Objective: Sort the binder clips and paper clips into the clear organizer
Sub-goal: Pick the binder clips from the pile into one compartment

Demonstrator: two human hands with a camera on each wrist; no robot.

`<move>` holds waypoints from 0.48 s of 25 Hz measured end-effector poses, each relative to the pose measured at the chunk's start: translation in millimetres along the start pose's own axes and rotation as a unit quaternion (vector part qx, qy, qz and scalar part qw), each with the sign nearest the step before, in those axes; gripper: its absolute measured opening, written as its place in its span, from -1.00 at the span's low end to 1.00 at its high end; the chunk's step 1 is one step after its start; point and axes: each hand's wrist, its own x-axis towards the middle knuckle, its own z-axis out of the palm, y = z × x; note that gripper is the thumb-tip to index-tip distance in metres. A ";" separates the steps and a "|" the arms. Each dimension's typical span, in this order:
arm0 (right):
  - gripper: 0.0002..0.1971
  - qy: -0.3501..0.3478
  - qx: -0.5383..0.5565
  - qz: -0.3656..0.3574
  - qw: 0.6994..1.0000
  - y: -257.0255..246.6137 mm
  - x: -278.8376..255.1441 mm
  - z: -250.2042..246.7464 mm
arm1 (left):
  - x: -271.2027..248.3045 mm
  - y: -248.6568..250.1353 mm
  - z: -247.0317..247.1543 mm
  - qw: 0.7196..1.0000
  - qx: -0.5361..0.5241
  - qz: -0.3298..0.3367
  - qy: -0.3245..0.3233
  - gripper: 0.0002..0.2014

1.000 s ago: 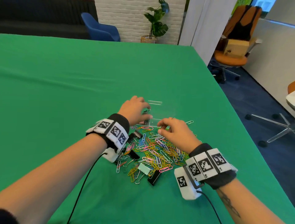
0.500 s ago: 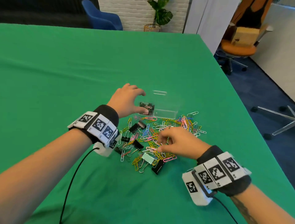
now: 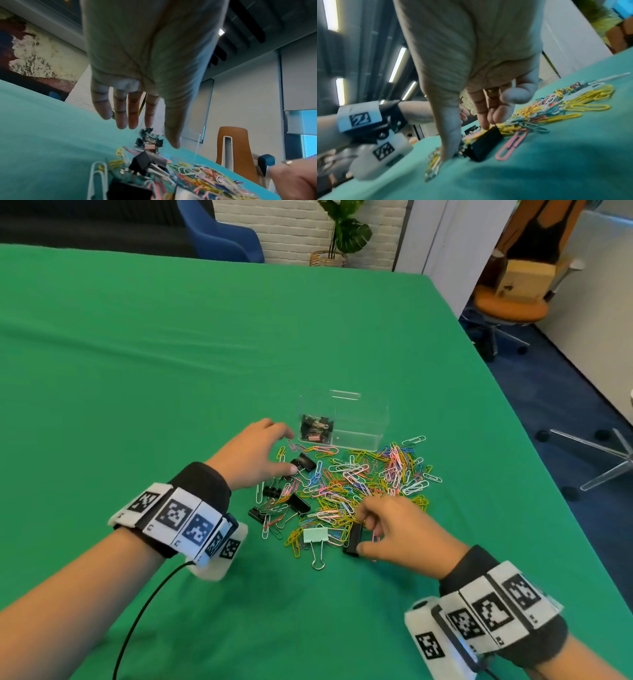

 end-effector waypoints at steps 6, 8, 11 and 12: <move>-0.43 -0.021 -0.125 0.026 0.992 -5.5 1.4 11.1 | 0.6 -13.8 -11.6 0.998 0.021 -0.051 -0.018 -0.59; -0.41 -0.031 -0.134 0.032 0.990 -5.7 2.7 5.3 | -7.2 -25.4 -23.4 0.995 0.036 -0.060 -0.075 -0.67; -0.39 -0.031 -0.133 0.013 0.990 -17.6 11.0 -7.9 | -30.0 -28.1 -17.1 0.968 0.033 -0.053 -0.245 -0.71; -0.42 -0.017 -0.124 0.000 0.992 -24.0 16.6 -11.6 | -34.6 -27.1 -8.2 0.964 0.029 -0.053 -0.260 -0.69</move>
